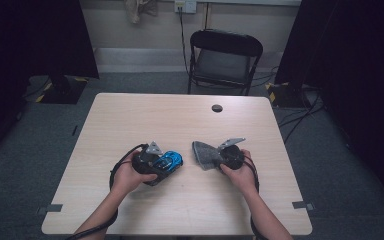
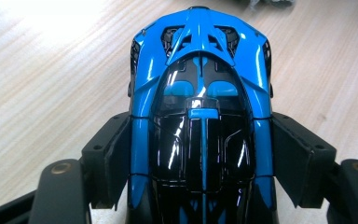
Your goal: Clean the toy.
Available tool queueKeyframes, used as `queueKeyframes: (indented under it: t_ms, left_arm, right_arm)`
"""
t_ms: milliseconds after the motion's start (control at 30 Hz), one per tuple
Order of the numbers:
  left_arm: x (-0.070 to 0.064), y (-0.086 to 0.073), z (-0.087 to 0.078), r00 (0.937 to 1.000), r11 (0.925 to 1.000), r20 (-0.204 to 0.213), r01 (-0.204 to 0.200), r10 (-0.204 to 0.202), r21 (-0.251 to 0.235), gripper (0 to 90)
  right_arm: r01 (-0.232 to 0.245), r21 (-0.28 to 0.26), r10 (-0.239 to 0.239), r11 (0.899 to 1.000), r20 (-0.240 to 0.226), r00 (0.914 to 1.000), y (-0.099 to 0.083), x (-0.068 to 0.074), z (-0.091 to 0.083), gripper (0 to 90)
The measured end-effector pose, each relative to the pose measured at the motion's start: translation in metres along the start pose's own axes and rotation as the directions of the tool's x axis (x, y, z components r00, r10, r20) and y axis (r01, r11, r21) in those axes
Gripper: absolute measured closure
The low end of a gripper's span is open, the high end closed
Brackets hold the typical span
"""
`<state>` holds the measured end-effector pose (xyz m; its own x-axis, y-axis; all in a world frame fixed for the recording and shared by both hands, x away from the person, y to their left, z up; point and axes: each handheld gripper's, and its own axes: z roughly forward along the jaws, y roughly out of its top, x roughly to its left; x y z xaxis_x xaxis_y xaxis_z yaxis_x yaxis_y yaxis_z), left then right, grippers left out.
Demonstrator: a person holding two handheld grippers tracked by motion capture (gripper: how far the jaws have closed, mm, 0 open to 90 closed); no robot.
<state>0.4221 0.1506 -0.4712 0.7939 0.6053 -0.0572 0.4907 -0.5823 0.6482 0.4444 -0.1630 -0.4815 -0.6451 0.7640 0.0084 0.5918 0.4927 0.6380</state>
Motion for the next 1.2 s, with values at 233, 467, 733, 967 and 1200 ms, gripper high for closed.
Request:
queueKeyframes:
  t_ms: [233, 467, 733, 967, 1200]
  left_arm:
    - [0.0, 0.003, -0.007, 1.0, 0.9998, 0.005, 0.0, 0.0, -0.022, 28.1]
    - [0.0, 0.006, -0.011, 0.9999, 0.999, 0.014, 0.0, 0.001, -0.046, 28.1]
    - [-0.008, 0.014, -0.016, 0.9987, 0.9971, 0.04, -0.029, 0.032, -0.071, 28.1]
    - [-0.022, 0.024, -0.016, 0.9942, 0.9936, 0.072, -0.073, 0.08, -0.085, 28.1]
    - [-0.017, 0.021, -0.018, 0.9966, 0.9942, 0.056, -0.055, 0.06, -0.093, 28.1]
  right_arm:
    - [-0.003, 0.008, 0.003, 1.0, -0.01, 0.9999, 0.003, -0.001, -0.002, 73.3]
    - [-0.012, -0.002, 0.012, 1.0, -0.031, 0.9994, 0.008, -0.002, -0.006, 74.4]
    - [-0.051, -0.091, 0.043, 0.995, -0.091, 0.9949, 0.028, -0.003, -0.025, 75.0]
    - [0.031, -0.11, -0.043, 0.993, -0.112, 0.9928, 0.061, 0.014, -0.027, 74.9]
    - [0.099, -0.085, -0.113, 0.991, -0.186, 0.9761, 0.061, 0.031, -0.017, 74.9]
